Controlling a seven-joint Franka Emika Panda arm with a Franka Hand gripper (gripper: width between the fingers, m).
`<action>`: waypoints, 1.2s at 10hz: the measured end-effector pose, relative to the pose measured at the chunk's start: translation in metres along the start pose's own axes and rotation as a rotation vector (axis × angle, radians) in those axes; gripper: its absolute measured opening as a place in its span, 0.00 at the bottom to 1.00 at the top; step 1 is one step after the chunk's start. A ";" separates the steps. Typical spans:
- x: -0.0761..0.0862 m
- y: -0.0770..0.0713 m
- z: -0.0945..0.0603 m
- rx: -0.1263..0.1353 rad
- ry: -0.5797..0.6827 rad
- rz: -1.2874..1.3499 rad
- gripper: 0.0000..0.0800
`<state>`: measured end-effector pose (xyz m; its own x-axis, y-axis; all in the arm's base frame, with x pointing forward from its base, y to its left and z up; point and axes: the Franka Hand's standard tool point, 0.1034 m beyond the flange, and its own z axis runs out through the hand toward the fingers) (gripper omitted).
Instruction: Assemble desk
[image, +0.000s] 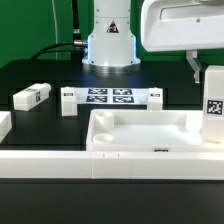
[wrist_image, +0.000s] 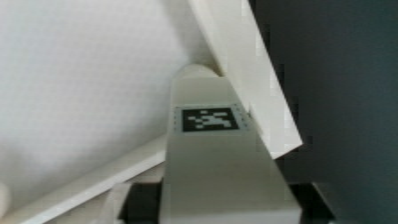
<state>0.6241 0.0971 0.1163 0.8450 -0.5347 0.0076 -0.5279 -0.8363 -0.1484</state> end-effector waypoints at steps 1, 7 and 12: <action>-0.002 0.000 0.000 0.005 -0.005 0.098 0.37; -0.005 -0.001 0.001 0.027 -0.036 0.512 0.37; -0.007 -0.011 0.002 0.004 -0.043 0.163 0.80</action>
Offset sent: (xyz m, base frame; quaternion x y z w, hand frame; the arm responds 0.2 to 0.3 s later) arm -0.0071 0.0078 -0.0094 0.0068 -0.0315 0.3047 0.9519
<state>0.6239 0.1102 0.1161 0.7511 -0.6576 -0.0587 -0.6580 -0.7383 -0.1481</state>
